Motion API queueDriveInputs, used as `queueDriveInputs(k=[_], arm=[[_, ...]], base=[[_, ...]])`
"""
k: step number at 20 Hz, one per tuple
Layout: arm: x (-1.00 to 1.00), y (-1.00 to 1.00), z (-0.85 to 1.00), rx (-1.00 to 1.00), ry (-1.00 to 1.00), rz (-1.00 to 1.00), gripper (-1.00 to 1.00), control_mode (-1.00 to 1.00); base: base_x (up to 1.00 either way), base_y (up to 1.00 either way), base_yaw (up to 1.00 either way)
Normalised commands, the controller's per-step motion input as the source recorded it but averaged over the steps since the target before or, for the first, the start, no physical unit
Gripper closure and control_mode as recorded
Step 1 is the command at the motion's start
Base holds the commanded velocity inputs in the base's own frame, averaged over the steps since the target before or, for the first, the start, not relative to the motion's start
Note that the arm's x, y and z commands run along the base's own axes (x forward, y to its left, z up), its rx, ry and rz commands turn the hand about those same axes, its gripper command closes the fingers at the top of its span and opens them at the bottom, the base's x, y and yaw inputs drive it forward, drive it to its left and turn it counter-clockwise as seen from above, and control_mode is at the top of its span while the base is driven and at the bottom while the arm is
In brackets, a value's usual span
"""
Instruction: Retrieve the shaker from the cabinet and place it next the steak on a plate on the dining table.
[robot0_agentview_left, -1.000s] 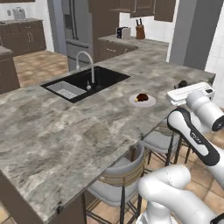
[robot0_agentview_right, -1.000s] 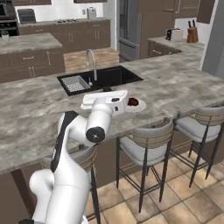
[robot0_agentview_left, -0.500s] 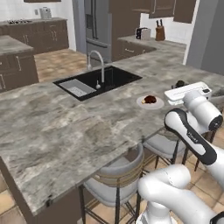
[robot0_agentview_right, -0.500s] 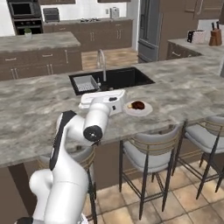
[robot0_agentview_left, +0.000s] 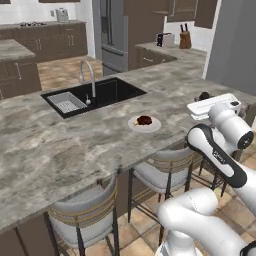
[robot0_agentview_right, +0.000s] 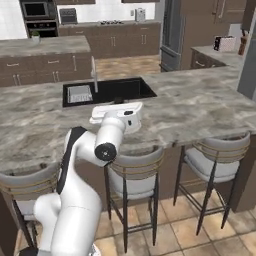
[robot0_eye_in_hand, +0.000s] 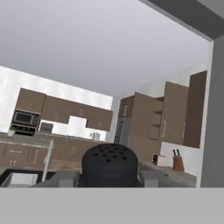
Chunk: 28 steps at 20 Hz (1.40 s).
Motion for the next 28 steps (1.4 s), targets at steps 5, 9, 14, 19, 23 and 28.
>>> queueDriveInputs(k=[5,9,14,19,23,28], arm=[[0.0,0.0,0.0,0.0,0.0,0.0,1.0,1.0],[0.0,0.0,0.0,0.0,0.0,0.0,1.0,1.0],[0.0,0.0,0.0,0.0,0.0,0.0,1.0,1.0],[0.0,0.0,0.0,0.0,0.0,0.0,1.0,1.0],[0.0,0.0,0.0,0.0,0.0,0.0,1.0,1.0],[0.0,0.0,0.0,0.0,0.0,0.0,1.0,1.0]], base=[[0.08,-0.94,0.14],[0.42,-0.9,0.1],[0.49,-0.88,0.12],[0.74,-0.57,0.19],[1.0,-0.03,0.36],[1.0,0.03,0.46]])
